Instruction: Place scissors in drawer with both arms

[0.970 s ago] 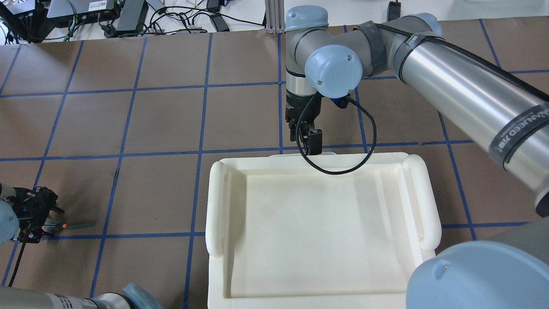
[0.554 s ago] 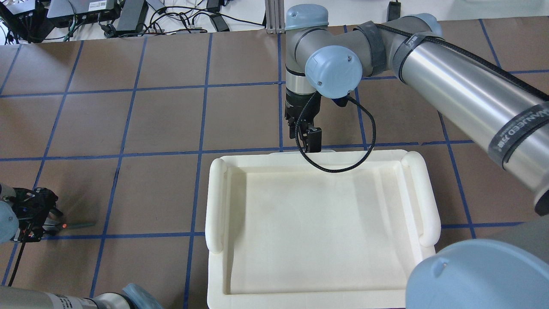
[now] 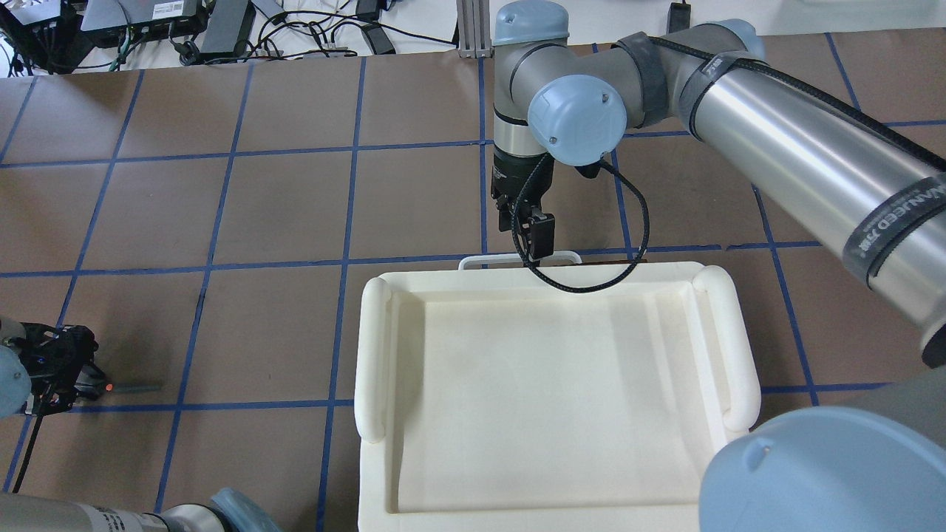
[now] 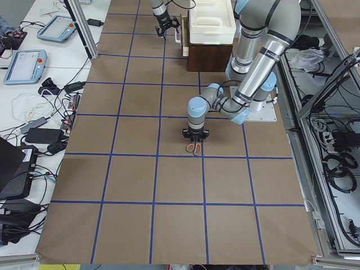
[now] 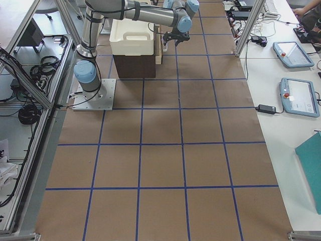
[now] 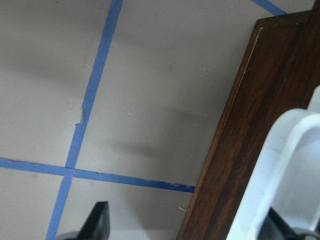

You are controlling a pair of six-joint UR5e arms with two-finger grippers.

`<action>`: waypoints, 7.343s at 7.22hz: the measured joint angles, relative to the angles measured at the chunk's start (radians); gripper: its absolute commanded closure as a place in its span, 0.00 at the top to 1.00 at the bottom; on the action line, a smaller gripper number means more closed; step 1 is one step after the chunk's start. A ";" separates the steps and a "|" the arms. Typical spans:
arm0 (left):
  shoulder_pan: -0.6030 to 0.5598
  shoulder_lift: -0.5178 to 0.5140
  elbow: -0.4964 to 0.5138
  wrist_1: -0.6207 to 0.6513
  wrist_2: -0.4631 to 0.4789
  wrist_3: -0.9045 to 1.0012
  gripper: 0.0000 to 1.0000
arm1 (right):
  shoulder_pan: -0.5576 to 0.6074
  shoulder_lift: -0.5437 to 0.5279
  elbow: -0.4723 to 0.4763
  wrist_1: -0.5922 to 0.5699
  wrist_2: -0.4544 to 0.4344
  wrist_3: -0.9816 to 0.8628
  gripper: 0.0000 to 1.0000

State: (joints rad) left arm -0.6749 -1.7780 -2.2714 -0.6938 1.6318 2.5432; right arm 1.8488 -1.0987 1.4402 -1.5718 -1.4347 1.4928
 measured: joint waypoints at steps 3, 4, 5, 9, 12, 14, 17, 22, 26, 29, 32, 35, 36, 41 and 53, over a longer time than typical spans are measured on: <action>0.000 0.017 0.073 -0.073 -0.003 -0.014 0.00 | -0.006 0.001 -0.002 -0.013 -0.001 -0.023 1.00; -0.005 0.025 0.140 -0.168 -0.006 -0.027 0.00 | -0.008 0.001 -0.002 -0.022 -0.001 -0.026 1.00; -0.017 0.036 0.218 -0.267 -0.007 -0.051 0.00 | -0.009 0.002 -0.004 -0.031 -0.001 -0.028 1.00; -0.226 0.057 0.540 -0.577 -0.008 -0.331 0.00 | -0.013 0.007 -0.010 -0.058 0.001 -0.049 1.00; -0.445 0.060 0.670 -0.699 -0.024 -0.686 0.00 | -0.018 0.018 -0.027 -0.065 -0.001 -0.056 1.00; -0.568 0.076 0.682 -0.721 -0.056 -0.900 0.00 | -0.026 0.020 -0.039 -0.066 -0.002 -0.072 1.00; -0.743 0.085 0.695 -0.722 -0.067 -1.107 0.00 | -0.033 0.043 -0.062 -0.075 -0.003 -0.100 1.00; -0.793 0.119 0.703 -0.799 -0.112 -1.212 0.00 | -0.038 0.056 -0.082 -0.096 -0.004 -0.119 1.00; -0.795 0.151 0.702 -0.878 -0.097 -1.241 0.00 | -0.048 0.062 -0.090 -0.106 -0.007 -0.151 1.00; -0.795 0.151 0.702 -0.881 -0.096 -1.236 0.00 | -0.051 0.080 -0.101 -0.129 -0.012 -0.168 1.00; -0.795 0.153 0.702 -0.882 -0.096 -1.235 0.00 | -0.054 0.091 -0.126 -0.132 -0.012 -0.169 1.00; -0.795 0.149 0.702 -0.888 -0.096 -1.233 0.00 | -0.059 0.102 -0.149 -0.133 -0.013 -0.182 1.00; -0.795 0.149 0.702 -0.891 -0.095 -1.233 0.00 | -0.063 0.105 -0.157 -0.133 -0.012 -0.188 1.00; -0.794 0.146 0.704 -0.892 -0.097 -1.231 0.00 | -0.070 0.112 -0.179 -0.134 -0.012 -0.220 1.00; -1.007 0.072 0.723 -0.819 -0.182 -1.254 0.00 | -0.175 -0.278 -0.109 -0.038 -0.261 -1.424 1.00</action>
State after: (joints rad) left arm -1.6822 -1.7064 -1.5489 -1.5128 1.4495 1.2893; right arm 1.6740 -1.3768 1.3313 -1.6098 -1.6958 0.0692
